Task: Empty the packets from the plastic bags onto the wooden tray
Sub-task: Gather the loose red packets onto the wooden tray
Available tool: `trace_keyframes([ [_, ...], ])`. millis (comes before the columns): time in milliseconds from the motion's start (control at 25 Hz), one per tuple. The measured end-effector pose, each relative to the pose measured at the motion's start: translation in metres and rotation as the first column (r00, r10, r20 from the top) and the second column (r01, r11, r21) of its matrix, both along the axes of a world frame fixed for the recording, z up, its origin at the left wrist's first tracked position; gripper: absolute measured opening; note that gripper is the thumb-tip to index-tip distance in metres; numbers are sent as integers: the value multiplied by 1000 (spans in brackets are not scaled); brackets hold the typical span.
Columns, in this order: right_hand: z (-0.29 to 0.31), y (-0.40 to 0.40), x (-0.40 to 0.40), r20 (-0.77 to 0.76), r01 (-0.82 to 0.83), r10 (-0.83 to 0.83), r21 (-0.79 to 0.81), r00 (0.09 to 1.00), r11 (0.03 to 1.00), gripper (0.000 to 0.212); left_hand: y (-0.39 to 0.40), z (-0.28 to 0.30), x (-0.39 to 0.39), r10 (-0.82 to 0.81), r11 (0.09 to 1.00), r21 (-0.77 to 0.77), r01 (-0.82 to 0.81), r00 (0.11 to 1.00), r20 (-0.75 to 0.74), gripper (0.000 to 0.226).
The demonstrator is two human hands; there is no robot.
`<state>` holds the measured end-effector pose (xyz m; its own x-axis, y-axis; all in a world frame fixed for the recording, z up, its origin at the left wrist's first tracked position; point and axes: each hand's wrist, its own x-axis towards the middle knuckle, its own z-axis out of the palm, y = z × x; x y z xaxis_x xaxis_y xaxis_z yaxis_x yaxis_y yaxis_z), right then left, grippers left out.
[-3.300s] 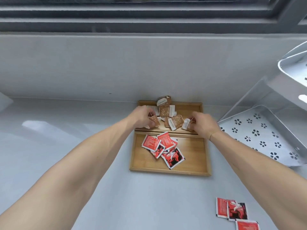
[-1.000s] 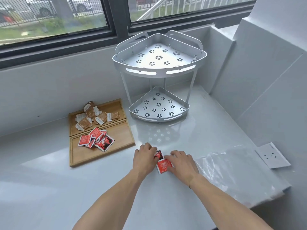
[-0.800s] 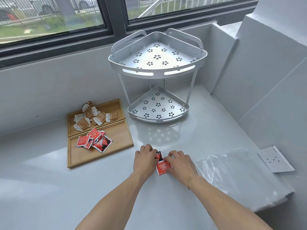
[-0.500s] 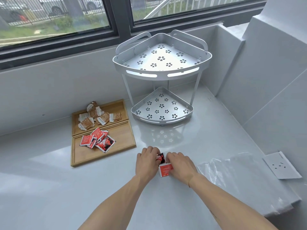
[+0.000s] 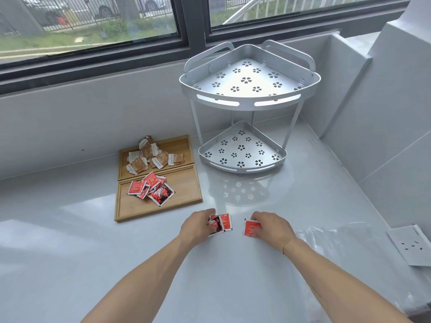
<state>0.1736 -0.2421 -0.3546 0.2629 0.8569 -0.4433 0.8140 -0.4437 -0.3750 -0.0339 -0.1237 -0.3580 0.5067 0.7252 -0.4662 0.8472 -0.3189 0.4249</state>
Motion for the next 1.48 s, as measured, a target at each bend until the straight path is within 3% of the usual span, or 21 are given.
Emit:
trace_keyframes([
  [200, -8, 1, -2, 11, 37, -37, 15, 999, 999, 30, -1, 2, 13, -149, 977, 142, 160, 985, -85, 40],
  [640, -9, 4, -14, 68, 1, -4, 44, 998, 999, 24, -31, 8, 4, 31, 975, 222, -30, 1000, 1, 23],
  [880, -4, 23, -43, 40, -86, 86, -6, 995, 996, 26, -28, -3, -39, -44, 980, 192, 52, 998, -46, 37],
  [1240, 12, 97, -100, -7, -242, 242, 6, 970, 970, 26, 29, 11, -122, 17, 997, -69, -22, 998, -61, 33],
  [1480, 28, 159, -114, 52, -295, 292, 42, 955, 955, 21, 102, 35, -158, 123, 992, 28, -122, 992, -24, 28],
])
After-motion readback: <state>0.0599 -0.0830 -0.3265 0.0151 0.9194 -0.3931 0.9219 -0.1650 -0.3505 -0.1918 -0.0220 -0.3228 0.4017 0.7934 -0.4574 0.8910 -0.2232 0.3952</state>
